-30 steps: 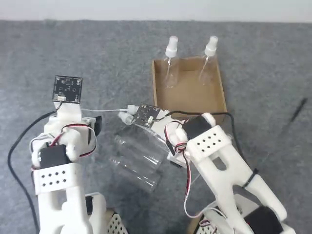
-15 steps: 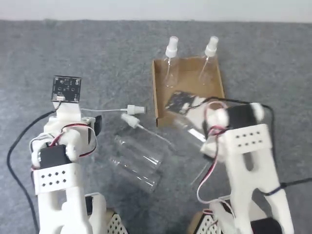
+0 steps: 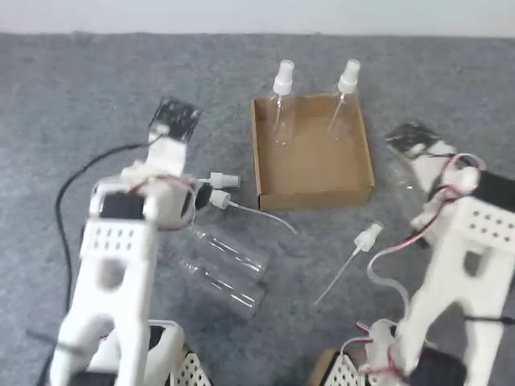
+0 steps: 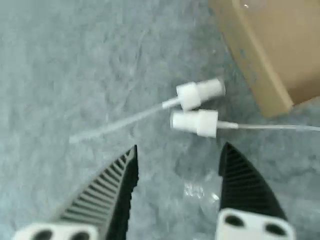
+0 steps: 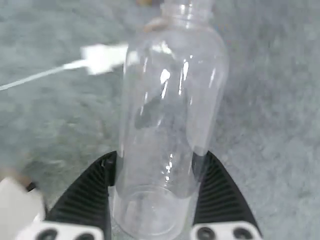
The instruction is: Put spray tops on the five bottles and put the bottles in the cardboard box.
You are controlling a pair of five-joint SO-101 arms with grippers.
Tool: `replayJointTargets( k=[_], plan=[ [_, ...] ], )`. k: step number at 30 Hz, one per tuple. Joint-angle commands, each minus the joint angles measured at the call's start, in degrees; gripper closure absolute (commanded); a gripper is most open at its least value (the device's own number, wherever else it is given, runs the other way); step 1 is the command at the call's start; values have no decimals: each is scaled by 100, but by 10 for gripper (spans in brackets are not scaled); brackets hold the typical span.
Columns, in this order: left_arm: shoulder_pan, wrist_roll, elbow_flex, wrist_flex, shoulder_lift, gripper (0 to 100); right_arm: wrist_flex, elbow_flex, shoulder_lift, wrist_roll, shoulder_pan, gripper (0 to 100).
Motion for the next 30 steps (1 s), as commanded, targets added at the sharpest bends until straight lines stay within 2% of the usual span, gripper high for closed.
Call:
replayJointTargets(
  k=[1,6,11,17,21,30],
  plan=[
    [53,-888,-1279,18,1310,761,-620,-352,927,79,646,980],
    [97,-1565,-2519,18,3059,761,-1253,-343,1842,70,1226,980],
    [246,-1969,-3292,18,4202,761,-1429,-316,1982,97,1367,980],
    [651,-1969,-3609,-18,4730,761,-1429,-316,2018,79,1367,979],
    [668,-1969,-3723,-105,4967,762,-1429,-308,2026,79,1367,979],
    [484,-1943,-3749,-510,5495,861,-1411,-299,2026,79,1367,979]
  ],
)
